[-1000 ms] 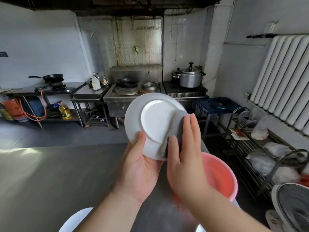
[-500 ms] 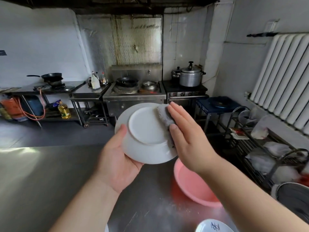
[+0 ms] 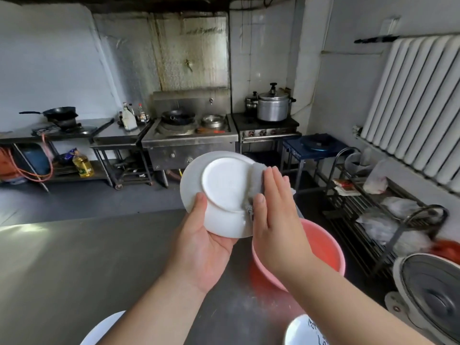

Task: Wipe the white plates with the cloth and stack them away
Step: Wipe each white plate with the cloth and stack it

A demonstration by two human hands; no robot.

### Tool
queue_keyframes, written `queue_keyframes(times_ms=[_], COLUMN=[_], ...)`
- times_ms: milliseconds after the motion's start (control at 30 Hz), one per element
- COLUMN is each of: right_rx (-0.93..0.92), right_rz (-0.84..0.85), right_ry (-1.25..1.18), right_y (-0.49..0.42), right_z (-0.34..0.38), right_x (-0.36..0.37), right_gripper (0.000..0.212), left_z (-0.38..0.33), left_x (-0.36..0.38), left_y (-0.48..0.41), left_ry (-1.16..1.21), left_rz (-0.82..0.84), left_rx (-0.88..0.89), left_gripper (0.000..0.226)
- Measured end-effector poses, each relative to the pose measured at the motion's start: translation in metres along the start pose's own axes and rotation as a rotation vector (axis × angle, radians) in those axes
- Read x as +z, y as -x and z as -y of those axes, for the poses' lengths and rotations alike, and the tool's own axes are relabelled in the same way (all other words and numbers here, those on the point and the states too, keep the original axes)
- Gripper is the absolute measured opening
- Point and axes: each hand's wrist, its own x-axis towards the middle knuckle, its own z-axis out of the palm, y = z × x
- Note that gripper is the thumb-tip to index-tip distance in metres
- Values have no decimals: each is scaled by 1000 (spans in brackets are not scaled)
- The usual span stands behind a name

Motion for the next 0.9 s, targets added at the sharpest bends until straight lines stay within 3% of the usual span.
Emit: queue_keyframes(times_ms=[133,233,367,467,567,633,733,833,900], right_rx=[-270,-287,54,419,691,794,864,948,983], right_rz=[-41,-21,-29,-15,104,184,339,615,703], right_ry=[233,212,42,-227,-429,-360,-70,28,46], right_y=[44,45,30,33,57,82,114,136,145], right_z=[-6,-30,-81,-123,-165,-189,-222,-245,-258], right_x=[17,-3,-53,-82,-107,-119,-140,-157,-161], right_gripper=[57,53,56,57,48,42,25,37,37], left_z=[27,46,71,95,124,145,180,212,231], left_x=[11,17,26,23,10,-2,-24,-40,-45], left_y=[-3,-5,-7,-7,-11,-12,-10,-3,2], left_ry=[27,3,-74,-72,-97,-165,-242,-294,-373], left_rz=[23,41,59,70,48,15,-58,-121,-154], left_rx=[-202,-204,-230,-336,-497,-584,-701,-816,-840], left_gripper=[66,63,55,54,48,44,41,39,38])
